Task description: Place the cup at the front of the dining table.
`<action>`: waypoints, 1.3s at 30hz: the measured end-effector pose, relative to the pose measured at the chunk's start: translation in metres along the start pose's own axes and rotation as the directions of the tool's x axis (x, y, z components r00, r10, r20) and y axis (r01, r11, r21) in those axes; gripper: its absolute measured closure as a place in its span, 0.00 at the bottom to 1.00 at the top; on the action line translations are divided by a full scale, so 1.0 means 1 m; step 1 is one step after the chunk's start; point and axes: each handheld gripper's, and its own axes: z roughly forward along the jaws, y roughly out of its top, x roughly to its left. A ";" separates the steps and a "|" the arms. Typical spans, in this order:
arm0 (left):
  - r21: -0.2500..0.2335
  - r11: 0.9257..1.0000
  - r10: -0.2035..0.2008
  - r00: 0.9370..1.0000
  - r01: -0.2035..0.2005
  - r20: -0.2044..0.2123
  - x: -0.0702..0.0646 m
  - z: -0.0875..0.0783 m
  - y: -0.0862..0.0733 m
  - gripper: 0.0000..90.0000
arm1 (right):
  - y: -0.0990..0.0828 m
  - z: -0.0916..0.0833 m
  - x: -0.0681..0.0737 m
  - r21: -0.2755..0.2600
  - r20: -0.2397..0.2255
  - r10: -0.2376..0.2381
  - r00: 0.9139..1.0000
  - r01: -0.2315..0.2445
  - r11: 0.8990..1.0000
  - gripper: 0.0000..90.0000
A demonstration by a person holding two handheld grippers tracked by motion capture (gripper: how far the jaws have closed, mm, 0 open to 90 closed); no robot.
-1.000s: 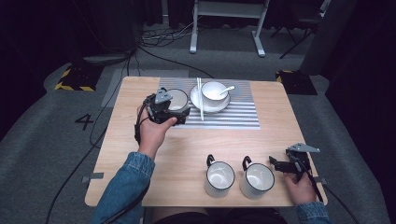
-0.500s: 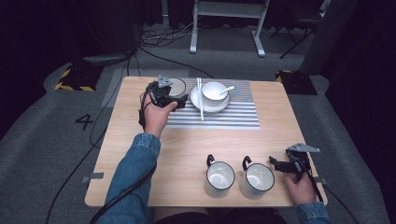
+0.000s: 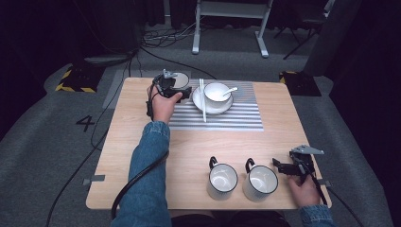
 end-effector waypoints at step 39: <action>0.132 0.991 -0.034 0.999 0.035 -0.011 -0.012 0.037 -0.054 0.03 | 0.000 0.000 0.000 0.000 0.000 0.000 1.000 0.000 1.000 0.16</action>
